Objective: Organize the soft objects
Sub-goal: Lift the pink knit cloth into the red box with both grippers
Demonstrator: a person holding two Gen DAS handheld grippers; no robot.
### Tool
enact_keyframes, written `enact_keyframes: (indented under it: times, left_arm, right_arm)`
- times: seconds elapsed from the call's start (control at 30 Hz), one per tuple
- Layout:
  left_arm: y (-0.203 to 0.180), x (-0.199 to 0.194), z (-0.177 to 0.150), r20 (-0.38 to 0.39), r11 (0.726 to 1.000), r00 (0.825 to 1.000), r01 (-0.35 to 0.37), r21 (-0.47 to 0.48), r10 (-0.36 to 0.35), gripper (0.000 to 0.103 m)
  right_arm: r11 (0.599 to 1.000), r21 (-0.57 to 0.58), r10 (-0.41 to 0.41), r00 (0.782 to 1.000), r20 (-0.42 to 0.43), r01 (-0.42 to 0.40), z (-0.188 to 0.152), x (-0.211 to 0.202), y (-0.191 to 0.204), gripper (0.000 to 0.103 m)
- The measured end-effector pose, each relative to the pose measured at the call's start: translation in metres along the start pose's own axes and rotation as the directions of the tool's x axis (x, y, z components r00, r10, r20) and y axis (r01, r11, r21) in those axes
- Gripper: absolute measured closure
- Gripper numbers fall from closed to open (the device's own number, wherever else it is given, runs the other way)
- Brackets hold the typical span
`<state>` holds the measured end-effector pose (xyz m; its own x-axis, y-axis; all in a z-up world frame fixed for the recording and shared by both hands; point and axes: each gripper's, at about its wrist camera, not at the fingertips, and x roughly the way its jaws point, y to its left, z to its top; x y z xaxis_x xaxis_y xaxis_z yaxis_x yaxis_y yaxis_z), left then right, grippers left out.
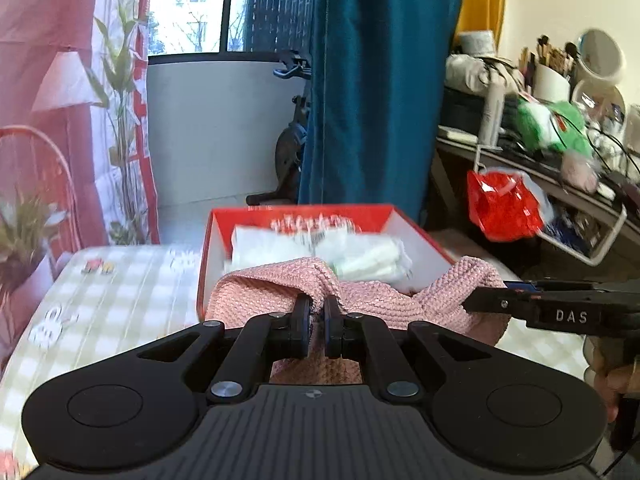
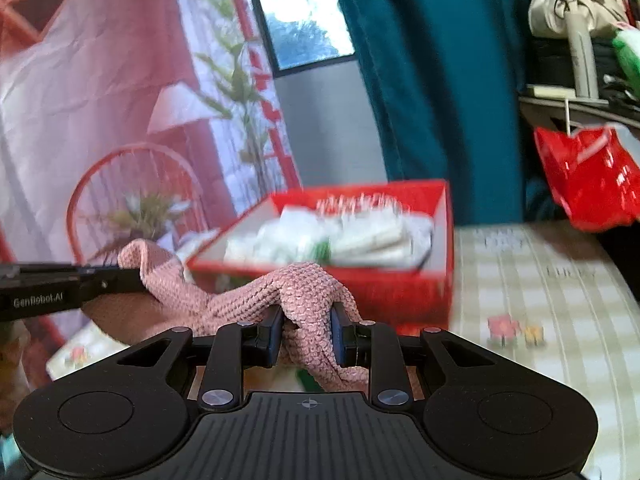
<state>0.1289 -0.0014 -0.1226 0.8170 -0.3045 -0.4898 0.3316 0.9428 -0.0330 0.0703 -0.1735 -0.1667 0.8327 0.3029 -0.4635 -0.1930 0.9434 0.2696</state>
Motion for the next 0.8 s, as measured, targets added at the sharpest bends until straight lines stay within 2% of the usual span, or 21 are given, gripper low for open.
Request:
enact_keyframes:
  times: [0.13, 0.23, 0.37, 0.63, 0.8]
  left_arm:
    - [0.008, 0.028, 0.029, -0.003, 1.000, 1.000, 0.013, -0.003, -0.013, 0.095]
    - [0.014, 0.053, 0.044, -0.039, 1.000, 0.999, 0.014, 0.013, -0.014, 0.095]
    - [0.023, 0.081, 0.048, -0.094, 1.000, 0.995, 0.026, 0.015, -0.024, 0.095]
    - [0.042, 0.131, 0.037, -0.199, 1.000, 0.980, 0.023, 0.019, -0.018, 0.095]
    - [0.046, 0.156, 0.035, -0.270, 0.998, 0.963, 0.023, 0.063, -0.005, 0.095]
  right_arm:
    - [0.996, 0.087, 0.001, 1.000, 0.024, -0.003, 0.036, 0.030, -0.017, 0.080]
    - [0.996, 0.089, -0.019, 1.000, 0.017, 0.018, 0.054, 0.052, -0.028, 0.081]
    - [0.998, 0.060, -0.032, 0.999, -0.011, 0.032, 0.068, 0.076, -0.039, 0.081]
    - [0.997, 0.060, -0.045, 0.994, -0.095, 0.051, 0.064, 0.118, -0.060, 0.081]
    - [0.994, 0.091, -0.044, 0.979, -0.199, 0.063, 0.055, 0.154, -0.068, 0.079]
